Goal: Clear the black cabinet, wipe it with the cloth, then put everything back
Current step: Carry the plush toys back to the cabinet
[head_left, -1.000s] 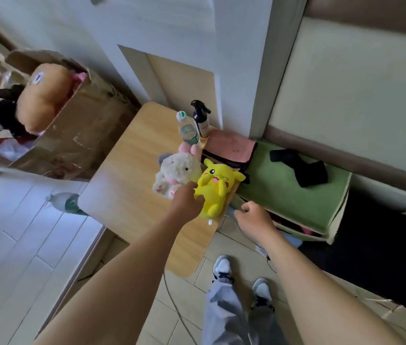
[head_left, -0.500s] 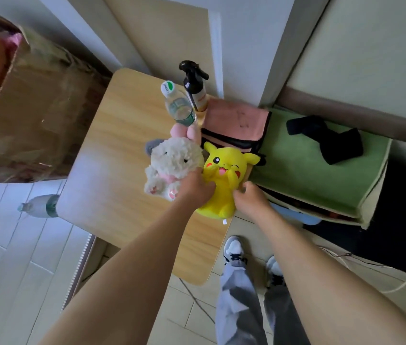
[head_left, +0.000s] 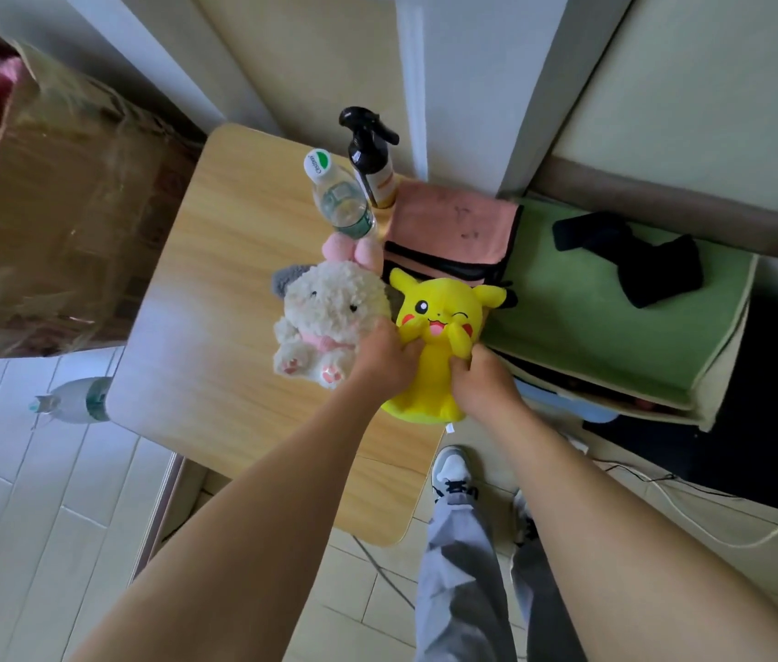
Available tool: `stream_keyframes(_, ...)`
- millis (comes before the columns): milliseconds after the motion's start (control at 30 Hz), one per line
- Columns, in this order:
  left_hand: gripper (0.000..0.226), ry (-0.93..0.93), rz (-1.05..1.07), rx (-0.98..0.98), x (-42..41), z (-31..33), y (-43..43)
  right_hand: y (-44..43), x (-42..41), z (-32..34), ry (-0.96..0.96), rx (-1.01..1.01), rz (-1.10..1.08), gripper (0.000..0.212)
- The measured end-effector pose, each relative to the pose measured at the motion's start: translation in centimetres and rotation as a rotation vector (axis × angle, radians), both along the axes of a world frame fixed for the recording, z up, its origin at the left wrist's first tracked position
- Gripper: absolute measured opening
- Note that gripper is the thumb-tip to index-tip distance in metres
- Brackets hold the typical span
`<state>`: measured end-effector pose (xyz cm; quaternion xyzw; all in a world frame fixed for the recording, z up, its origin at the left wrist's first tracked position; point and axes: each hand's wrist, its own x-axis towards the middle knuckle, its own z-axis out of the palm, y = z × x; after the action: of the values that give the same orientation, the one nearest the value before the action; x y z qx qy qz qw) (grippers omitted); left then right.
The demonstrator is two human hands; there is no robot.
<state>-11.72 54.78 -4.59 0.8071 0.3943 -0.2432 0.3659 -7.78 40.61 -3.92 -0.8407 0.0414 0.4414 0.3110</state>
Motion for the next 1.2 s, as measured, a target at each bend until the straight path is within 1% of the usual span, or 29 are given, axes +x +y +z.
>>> stream_keyframes(200,0.03,-0.08,-0.076,-0.076,0.8,5.7,-3.9,-4.3,0.4,5.0,-0.068,0.013,-0.082,0.032)
stream_keyframes(267,0.032,-0.109,-0.1,-0.101,1.4,7.8,-5.8,-6.3,0.6,6.9,-0.095,0.014,-0.109,0.031)
stream_keyframes(467,0.028,-0.197,-0.222,-0.105,2.4,14.2,-13.4,-14.3,0.1,13.2,-0.17,0.024,-0.223,0.023)
stream_keyframes(533,0.019,-0.231,-0.268,-0.107,2.2,16.6,-17.0,-18.1,-0.6,15.6,-0.201,0.043,-0.255,0.021)
stream_keyframes(633,0.013,-0.278,-0.353,-0.086,2.0,19.6,-22.8,-24.5,-1.8,19.1,-0.239,0.049,-0.274,0.026)
stream_keyframes(800,0.014,-0.334,-0.506,-0.075,0.5,23.7,-34.7,-37.0,-4.2,23.7,-0.321,-0.018,-0.303,0.025)
stream_keyframes(900,0.014,-0.398,-0.59,-0.076,-0.3,25.6,-41.7,-44.1,-5.7,25.8,-0.38,-0.039,-0.355,0.029)
stream_keyframes(967,0.015,-0.44,-0.646,-0.063,-0.7,26.9,-46.1,-48.5,-6.9,27.1,-0.415,-0.045,-0.394,0.027)
stream_keyframes(1033,0.015,-0.477,-0.696,-0.067,-1.3,28.3,-50.1,-52.6,-8.1,28.2,-0.45,-0.049,-0.437,0.025)
stream_keyframes(1200,0.022,-0.532,-0.823,-0.097,-2.8,31.3,-58.7,-60.9,-11.0,30.4,-0.526,-0.079,-0.513,0.024)
